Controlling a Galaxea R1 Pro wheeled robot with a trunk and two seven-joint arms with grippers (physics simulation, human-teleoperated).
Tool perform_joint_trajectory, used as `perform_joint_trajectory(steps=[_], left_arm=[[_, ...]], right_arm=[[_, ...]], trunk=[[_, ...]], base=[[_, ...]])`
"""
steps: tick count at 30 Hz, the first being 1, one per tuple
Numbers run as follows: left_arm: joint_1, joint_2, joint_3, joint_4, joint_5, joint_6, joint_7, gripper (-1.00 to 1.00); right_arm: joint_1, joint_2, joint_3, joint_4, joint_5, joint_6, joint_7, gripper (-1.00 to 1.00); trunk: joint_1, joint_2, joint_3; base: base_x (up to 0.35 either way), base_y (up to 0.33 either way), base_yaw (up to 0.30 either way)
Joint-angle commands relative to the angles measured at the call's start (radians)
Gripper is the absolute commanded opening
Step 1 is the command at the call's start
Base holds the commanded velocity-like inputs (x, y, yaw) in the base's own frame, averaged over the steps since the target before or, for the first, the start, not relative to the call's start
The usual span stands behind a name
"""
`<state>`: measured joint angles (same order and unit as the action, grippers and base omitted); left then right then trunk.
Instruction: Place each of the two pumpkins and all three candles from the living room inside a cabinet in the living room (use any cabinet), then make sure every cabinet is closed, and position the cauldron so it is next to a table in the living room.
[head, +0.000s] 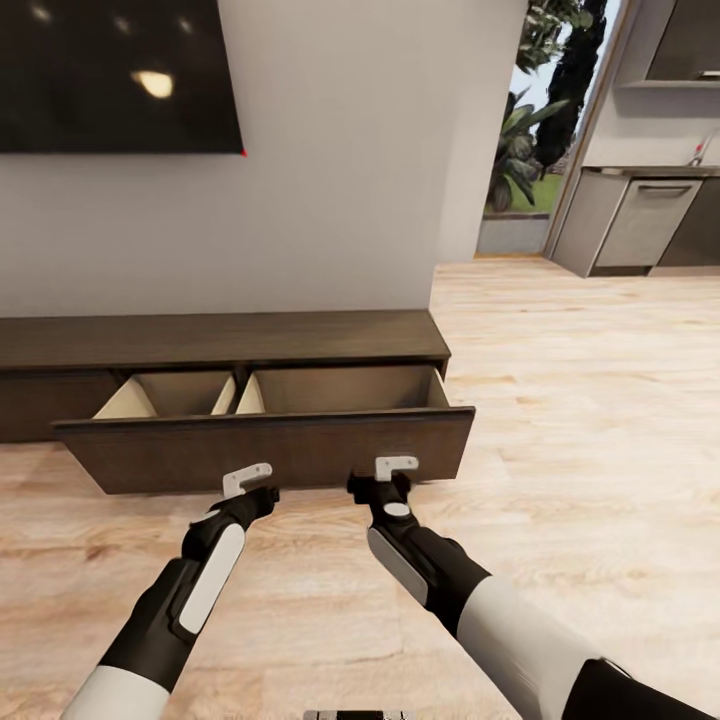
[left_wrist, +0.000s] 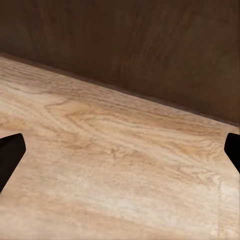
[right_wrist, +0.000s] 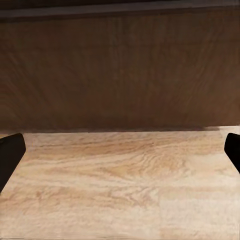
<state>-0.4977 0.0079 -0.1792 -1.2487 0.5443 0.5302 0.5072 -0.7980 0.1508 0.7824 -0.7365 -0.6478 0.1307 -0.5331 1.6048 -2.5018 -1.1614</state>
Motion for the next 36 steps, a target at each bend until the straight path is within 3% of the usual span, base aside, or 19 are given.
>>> perform_joint_trajectory(steps=[1,5,19,26,36], left_arm=[[-0.001,0.001,-0.010,-0.001,0.009,0.001,0.010,1.00],[-0.001,0.001,-0.041,-0.005,0.007,0.001,0.014,1.00],[-0.001,0.000,-0.057,-0.006,0.006,-0.030,0.016,1.00],[-0.001,0.000,-0.063,-0.006,0.005,-0.075,0.020,1.00],[-0.001,-0.001,-0.067,-0.005,0.006,-0.079,0.021,1.00]], right_arm=[[-0.001,-0.001,0.005,0.010,0.001,-0.012,0.006,1.00],[-0.001,0.000,0.006,0.057,0.006,-0.087,0.030,1.00],[-0.001,0.001,0.005,0.071,0.006,-0.105,0.033,1.00],[-0.001,0.001,0.005,0.097,0.007,-0.196,0.033,1.00],[-0.001,0.001,0.004,0.112,0.008,-0.212,0.033,1.00]], trunk=[[0.000,-0.001,-0.005],[0.002,-0.002,-0.020],[0.008,-0.005,-0.074],[0.008,-0.005,-0.074],[0.008,-0.005,-0.074]], base=[[0.000,0.000,0.000],[0.000,0.000,0.000],[0.000,0.000,0.000],[0.000,0.000,0.000],[0.136,0.000,0.000]])
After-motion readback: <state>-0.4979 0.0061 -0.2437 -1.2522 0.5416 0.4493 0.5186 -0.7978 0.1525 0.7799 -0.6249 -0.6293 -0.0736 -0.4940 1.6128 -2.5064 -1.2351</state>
